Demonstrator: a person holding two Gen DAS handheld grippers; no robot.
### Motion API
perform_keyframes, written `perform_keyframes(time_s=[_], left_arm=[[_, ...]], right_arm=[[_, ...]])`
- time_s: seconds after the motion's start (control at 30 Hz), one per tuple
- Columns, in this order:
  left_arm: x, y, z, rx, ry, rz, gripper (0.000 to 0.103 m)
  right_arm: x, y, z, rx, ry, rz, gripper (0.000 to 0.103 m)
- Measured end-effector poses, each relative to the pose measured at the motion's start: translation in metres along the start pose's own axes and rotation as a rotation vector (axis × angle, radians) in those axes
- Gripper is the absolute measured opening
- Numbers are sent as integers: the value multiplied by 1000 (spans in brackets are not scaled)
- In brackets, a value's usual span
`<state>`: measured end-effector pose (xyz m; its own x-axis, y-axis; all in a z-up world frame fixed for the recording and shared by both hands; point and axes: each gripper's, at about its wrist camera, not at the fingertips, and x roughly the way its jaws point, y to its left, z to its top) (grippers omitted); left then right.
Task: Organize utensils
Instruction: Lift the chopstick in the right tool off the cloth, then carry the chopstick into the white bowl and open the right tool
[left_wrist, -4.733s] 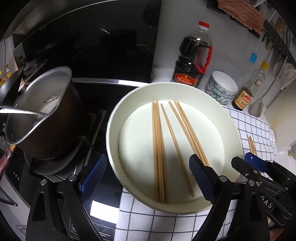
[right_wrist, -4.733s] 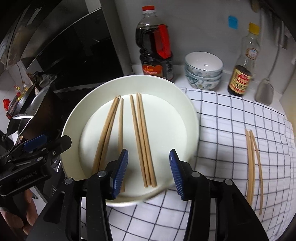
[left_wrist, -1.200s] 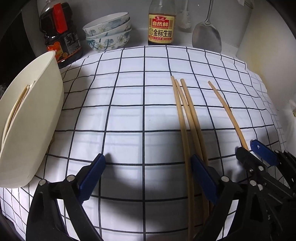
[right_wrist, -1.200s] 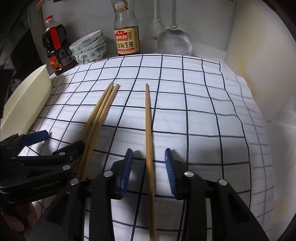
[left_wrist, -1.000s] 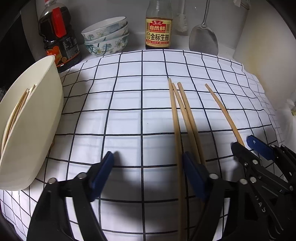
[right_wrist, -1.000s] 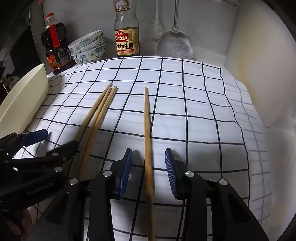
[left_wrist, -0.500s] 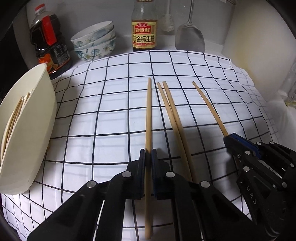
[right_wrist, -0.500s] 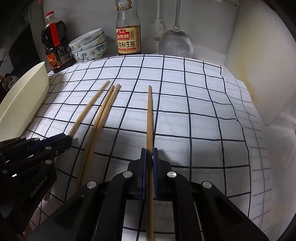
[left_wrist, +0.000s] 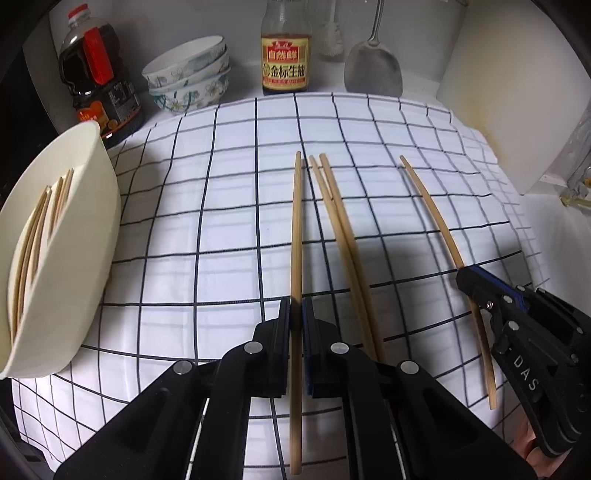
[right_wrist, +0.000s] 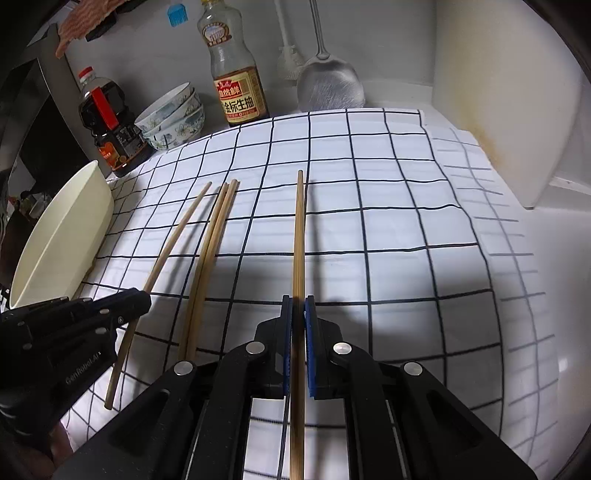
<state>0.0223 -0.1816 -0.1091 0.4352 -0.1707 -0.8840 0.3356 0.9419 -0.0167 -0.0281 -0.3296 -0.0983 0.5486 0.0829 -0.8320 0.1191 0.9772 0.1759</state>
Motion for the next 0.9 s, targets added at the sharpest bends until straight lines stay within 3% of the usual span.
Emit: perform_keyframes(time_s=[0.43,0.9], left_arm=[[-50,22,12,84,-71,-82,7],[-116,99,32,44,-188,-157,7]], right_arm=[[-42,17,6,98,-63,-81,6],[-74,115,44,15,-121,-89,6]])
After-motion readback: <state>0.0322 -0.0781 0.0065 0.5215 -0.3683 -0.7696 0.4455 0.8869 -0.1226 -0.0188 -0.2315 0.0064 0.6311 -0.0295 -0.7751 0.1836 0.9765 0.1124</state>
